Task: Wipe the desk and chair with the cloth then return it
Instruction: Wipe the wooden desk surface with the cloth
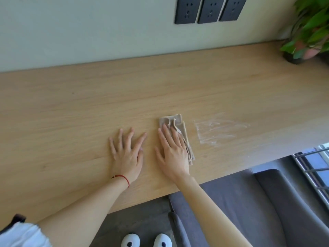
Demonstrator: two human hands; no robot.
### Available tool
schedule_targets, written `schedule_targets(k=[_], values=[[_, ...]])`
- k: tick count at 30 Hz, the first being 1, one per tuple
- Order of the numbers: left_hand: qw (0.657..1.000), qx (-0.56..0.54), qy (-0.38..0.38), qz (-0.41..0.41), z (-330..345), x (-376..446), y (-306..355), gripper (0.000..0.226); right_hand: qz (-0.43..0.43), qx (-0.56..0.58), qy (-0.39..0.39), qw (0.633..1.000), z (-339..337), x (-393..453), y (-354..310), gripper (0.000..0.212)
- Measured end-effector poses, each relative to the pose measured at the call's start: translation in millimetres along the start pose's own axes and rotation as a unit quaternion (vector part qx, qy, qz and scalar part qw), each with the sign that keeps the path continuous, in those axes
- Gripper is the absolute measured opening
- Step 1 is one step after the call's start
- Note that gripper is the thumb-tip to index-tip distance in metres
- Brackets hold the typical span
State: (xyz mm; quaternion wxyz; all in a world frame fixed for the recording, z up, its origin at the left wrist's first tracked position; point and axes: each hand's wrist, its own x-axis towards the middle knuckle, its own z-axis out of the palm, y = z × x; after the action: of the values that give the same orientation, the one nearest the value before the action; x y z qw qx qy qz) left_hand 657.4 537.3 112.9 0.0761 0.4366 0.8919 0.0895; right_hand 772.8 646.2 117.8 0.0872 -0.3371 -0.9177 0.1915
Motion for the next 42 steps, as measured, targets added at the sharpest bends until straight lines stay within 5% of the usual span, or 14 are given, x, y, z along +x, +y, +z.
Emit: schedule_targets(k=[5, 13, 19, 23, 26, 30, 34, 38, 42], values=[[1.0, 0.005, -0.002, -0.001, -3.7, 2.8, 2.0, 0.061, -0.01, -0.039, 0.012, 0.999, -12.2, 13.9, 37.5, 0.054], [1.0, 0.016, 0.006, -0.003, 2.8, 5.0, 0.7, 0.055, 0.16, -0.028, 0.098, 0.982, -47.0, 69.1, 113.0, 0.045], [1.0, 0.002, -0.003, -0.015, 0.3, 1.8, 6.1, 0.06, -0.072, -0.012, 0.005, 0.997, -8.6, 16.7, 33.6, 0.053], [0.998, -0.01, 0.002, -0.059, 3.7, 7.5, 23.1, 0.059, -0.177, -0.02, -0.056, 0.982, -17.2, -16.2, 43.4, 0.048], [0.989, -0.042, 0.01, -0.139, 12.2, 13.0, 48.4, 0.059, -0.12, -0.055, -0.031, 0.991, -42.9, -32.1, 92.5, 0.051], [0.987, -0.004, 0.019, -0.161, 27.1, 14.8, 59.0, 0.065, 0.068, -0.073, 0.033, 0.995, -83.6, -51.2, 180.8, 0.063], [0.985, 0.018, 0.023, -0.167, 34.5, 18.1, 57.2, 0.065, 0.252, -0.055, 0.102, 0.961, -111.5, -16.2, 240.4, 0.047], [0.984, 0.02, 0.014, -0.174, 31.8, 19.9, 60.2, 0.068, 0.25, -0.058, 0.095, 0.962, -99.0, 62.6, 228.6, 0.054], [0.984, 0.002, 0.017, -0.176, 26.7, 18.4, 63.2, 0.069, 0.132, -0.03, 0.055, 0.989, -61.6, 83.5, 153.4, 0.068]])
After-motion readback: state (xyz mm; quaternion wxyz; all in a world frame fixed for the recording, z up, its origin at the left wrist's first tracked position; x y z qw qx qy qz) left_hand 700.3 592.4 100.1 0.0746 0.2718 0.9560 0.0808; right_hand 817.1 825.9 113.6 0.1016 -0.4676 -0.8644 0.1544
